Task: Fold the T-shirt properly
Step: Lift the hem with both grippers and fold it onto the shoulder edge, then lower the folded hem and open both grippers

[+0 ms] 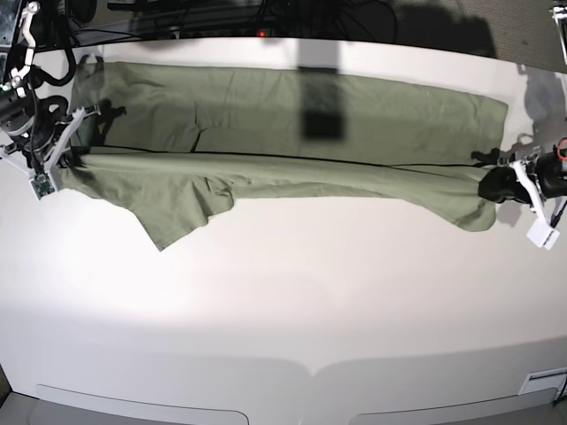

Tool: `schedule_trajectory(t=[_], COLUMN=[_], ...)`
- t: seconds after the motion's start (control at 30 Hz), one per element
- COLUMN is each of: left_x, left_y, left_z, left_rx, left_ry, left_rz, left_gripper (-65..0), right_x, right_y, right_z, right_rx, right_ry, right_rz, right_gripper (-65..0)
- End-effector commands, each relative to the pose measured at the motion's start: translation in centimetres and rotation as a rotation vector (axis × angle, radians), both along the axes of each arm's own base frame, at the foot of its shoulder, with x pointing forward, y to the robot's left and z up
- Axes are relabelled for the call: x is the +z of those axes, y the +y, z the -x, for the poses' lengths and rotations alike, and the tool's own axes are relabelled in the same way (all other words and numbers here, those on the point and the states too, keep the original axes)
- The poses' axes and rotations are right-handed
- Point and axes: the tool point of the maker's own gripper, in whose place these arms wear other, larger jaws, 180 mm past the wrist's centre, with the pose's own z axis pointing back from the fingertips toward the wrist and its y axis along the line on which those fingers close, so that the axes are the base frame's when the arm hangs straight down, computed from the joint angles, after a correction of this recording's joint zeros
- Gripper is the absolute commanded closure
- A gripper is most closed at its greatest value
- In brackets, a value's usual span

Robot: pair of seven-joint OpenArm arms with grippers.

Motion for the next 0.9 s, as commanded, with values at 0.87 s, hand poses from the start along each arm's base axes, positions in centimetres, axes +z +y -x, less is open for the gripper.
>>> schedule_trajectory(t=[0.87], left_x=[2.8], left_y=[0.7], left_z=[1.5], left_rx=[-0.006], left_ry=[-0.086], left_rz=[-0.059], left_gripper=[0.0], right_x=[-1.6], right_y=[3.6], right_z=[2.6], right_rx=[-0.066], right_ry=[0.008], right_rz=[-0.114], right_gripper=[0.0])
